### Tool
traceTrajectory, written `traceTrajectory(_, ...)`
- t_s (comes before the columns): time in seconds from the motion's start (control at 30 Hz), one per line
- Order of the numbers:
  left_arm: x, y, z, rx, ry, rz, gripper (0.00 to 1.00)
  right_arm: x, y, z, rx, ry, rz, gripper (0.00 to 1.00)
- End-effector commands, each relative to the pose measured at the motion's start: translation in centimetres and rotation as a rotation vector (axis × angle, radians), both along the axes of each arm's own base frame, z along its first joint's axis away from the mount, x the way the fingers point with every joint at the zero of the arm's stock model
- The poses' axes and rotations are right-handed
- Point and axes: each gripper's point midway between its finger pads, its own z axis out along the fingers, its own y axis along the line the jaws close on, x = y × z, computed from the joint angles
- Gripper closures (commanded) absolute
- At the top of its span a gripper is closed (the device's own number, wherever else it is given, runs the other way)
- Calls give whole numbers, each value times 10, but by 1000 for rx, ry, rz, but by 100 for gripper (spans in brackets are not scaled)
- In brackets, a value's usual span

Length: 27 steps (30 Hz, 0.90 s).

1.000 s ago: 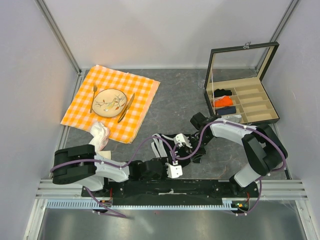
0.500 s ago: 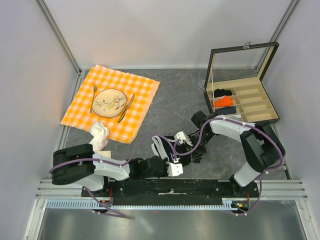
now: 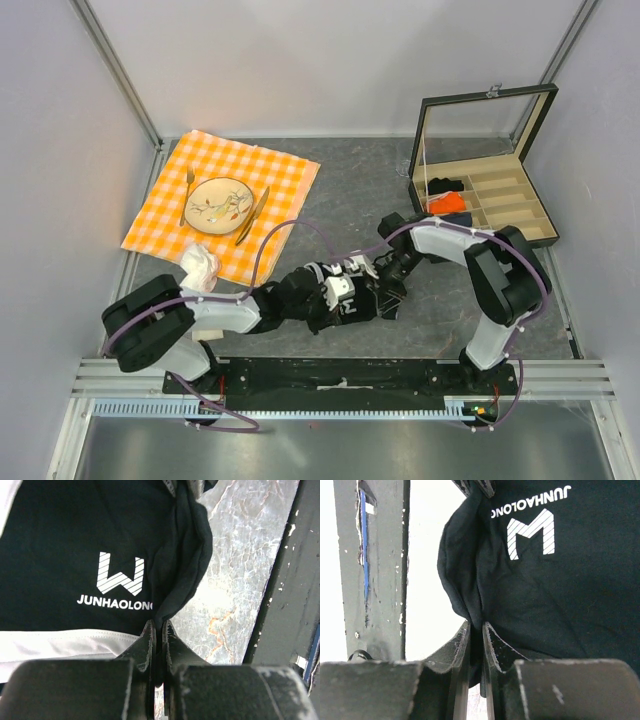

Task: Roll the underwear
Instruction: Fold the underwear at the center of the board.

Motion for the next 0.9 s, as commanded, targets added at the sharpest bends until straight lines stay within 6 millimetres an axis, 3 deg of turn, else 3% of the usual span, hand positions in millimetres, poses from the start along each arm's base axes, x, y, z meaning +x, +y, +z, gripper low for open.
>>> traceTrajectory(0.0, -7, -4, -5, -13, 208, 22, 98, 15, 9, 7, 7, 16, -38, 78)
traceTrajectory(0.43, 17, 6, -16, -32, 372, 152, 98, 45, 10, -6, -42, 69, -150, 73)
traceTrajectory(0.67, 20, 11, -25, -21, 413, 196, 98, 60, 12, 1, -18, 31, -179, 68)
traceTrajectory(0.87, 23, 12, -22, -35, 405, 202, 97, 57, 15, 14, 55, -28, -135, 71)
